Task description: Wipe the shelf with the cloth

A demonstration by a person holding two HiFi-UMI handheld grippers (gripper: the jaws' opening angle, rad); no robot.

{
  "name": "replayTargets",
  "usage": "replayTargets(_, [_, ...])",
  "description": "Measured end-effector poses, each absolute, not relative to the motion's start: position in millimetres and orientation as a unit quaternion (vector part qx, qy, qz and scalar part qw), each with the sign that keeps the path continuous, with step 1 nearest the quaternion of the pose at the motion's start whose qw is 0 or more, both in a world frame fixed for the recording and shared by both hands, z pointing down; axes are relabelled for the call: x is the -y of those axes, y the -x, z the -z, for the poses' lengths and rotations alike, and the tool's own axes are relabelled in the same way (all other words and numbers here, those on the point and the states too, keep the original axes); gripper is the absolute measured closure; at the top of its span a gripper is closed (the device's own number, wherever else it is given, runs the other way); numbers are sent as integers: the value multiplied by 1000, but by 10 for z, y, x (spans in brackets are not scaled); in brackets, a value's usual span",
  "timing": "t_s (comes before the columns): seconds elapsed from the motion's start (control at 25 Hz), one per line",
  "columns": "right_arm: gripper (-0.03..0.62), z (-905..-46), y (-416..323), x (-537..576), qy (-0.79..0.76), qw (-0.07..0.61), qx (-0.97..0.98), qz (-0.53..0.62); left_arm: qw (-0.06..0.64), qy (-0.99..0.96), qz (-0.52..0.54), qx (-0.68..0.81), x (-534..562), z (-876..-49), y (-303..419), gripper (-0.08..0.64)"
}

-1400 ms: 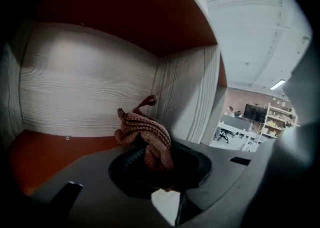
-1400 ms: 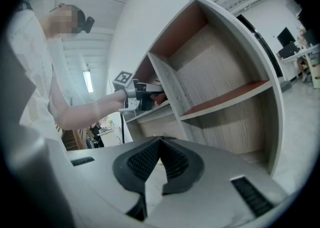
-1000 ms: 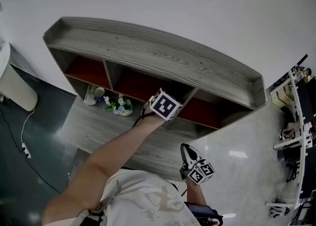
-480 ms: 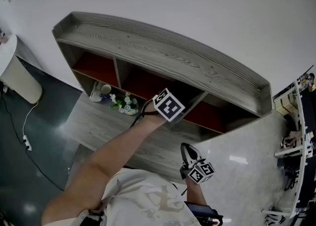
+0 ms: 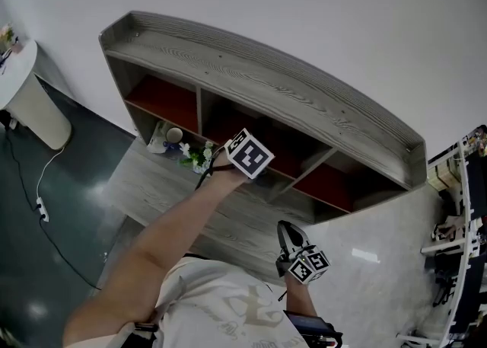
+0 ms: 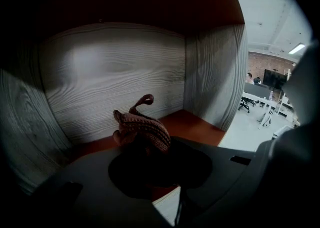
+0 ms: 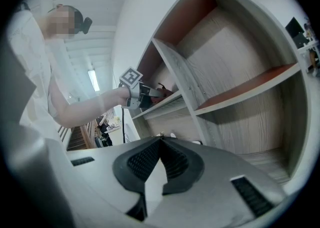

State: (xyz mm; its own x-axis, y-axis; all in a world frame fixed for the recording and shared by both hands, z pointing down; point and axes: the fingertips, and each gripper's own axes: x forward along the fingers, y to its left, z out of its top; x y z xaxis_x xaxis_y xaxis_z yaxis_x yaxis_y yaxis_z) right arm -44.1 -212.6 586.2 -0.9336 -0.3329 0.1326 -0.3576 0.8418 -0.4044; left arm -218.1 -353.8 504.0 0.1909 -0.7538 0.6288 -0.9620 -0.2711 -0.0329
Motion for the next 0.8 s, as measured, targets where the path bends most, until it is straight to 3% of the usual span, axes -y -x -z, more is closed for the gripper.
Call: replayTargets(0.8, [588, -5836, 715, 2008, -141, 38, 966, -213, 238, -655, -225, 681, 3204, -5030, 3197, 468])
